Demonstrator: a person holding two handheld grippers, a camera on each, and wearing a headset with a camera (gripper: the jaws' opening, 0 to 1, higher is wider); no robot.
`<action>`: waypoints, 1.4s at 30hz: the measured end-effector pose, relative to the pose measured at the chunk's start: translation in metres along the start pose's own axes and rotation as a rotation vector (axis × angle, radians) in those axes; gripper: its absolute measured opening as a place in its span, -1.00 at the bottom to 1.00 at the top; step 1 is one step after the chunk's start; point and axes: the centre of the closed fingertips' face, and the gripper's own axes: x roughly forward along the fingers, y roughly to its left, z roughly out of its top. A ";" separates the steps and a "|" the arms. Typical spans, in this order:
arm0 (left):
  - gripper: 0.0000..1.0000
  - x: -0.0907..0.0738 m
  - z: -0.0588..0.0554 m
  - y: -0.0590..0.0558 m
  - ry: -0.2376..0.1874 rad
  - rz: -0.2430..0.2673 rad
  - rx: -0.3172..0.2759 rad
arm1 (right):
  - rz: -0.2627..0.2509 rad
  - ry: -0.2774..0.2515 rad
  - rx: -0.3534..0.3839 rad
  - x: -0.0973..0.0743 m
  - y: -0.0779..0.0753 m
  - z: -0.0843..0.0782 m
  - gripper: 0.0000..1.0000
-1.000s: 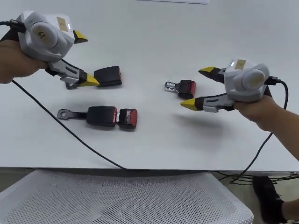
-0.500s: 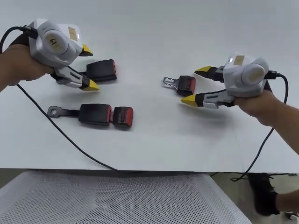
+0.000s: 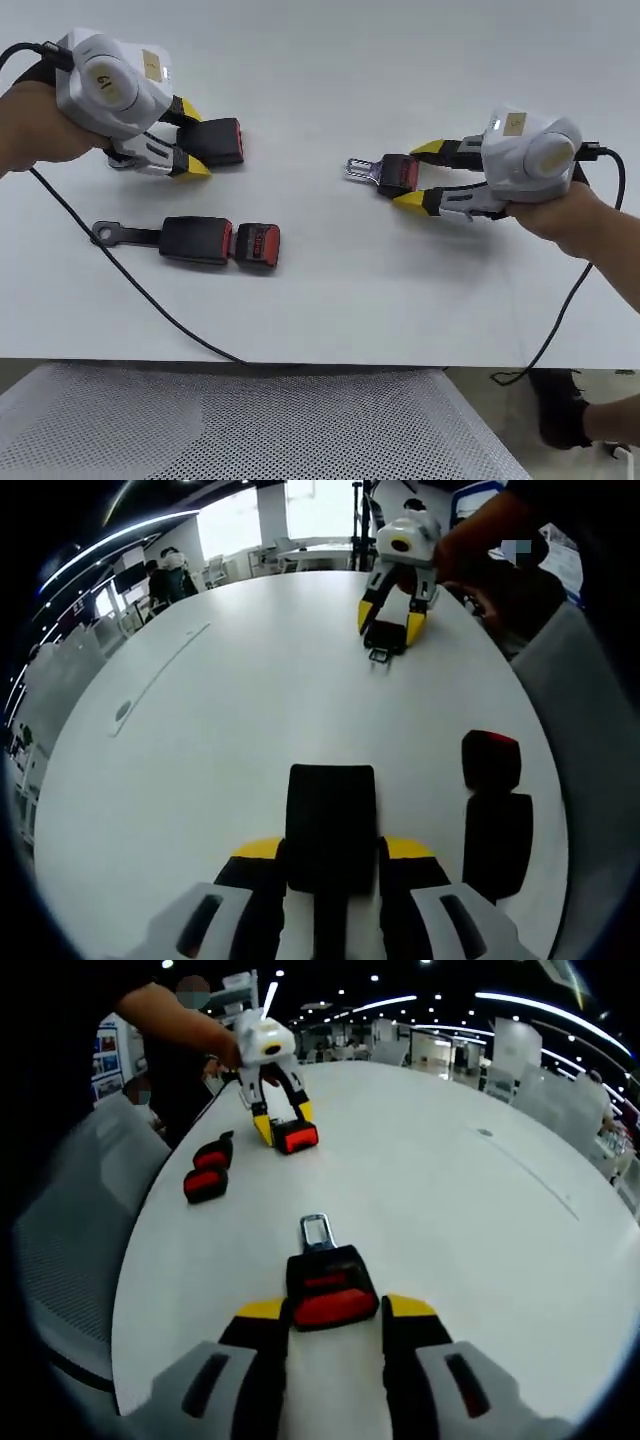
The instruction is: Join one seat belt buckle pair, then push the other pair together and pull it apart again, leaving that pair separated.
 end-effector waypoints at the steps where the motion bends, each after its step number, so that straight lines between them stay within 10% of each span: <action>1: -0.26 0.000 0.000 0.000 -0.002 -0.003 0.000 | 0.001 -0.003 0.000 0.000 0.000 0.000 -0.27; 42: -0.33 -0.004 0.005 -0.010 0.040 -0.106 0.112 | 0.066 -0.121 -0.002 0.023 0.000 0.032 -0.31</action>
